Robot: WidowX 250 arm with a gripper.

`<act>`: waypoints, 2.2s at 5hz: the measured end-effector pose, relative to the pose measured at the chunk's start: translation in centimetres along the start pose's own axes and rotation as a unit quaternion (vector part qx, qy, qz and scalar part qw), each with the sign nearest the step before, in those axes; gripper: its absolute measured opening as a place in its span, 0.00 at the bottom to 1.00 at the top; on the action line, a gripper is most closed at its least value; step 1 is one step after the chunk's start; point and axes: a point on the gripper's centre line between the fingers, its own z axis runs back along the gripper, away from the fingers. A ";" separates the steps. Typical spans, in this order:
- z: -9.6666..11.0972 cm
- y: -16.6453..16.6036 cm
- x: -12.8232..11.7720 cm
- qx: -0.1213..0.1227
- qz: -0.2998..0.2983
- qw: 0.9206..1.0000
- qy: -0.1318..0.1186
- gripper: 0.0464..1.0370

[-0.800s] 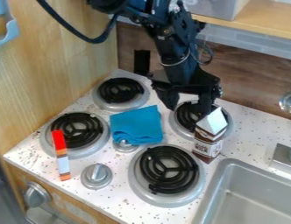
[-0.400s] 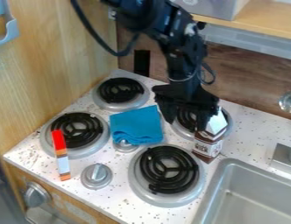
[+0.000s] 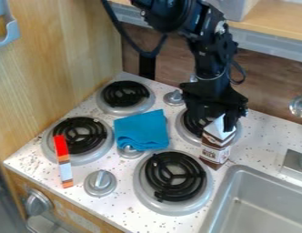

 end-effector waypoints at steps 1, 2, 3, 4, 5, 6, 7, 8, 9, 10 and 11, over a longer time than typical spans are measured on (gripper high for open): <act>0.7 -0.5 1.2 -0.009 -0.009 1.000 -0.015 0.96; 0.3 -0.5 1.5 -0.007 -0.018 1.000 0.005 0.96; -0.6 -0.4 1.8 0.002 -0.027 0.999 0.035 0.96; -1.7 -0.3 1.7 0.005 -0.041 0.997 0.067 0.96; -2.8 -0.4 1.2 0.001 -0.056 0.995 0.084 0.96; -3.9 -0.4 0.8 0.000 -0.057 0.994 0.096 0.96; -4.4 -0.4 0.7 -0.002 -0.062 0.993 0.101 0.91; -4.6 -0.5 0.9 -0.003 -0.059 0.993 0.102 0.79; -4.6 -0.4 0.9 -0.002 -0.057 0.993 0.103 0.79; -4.7 -0.4 1.0 0.000 -0.060 0.993 0.101 0.79; -4.6 -0.6 1.3 -0.006 -0.055 0.995 0.089 0.79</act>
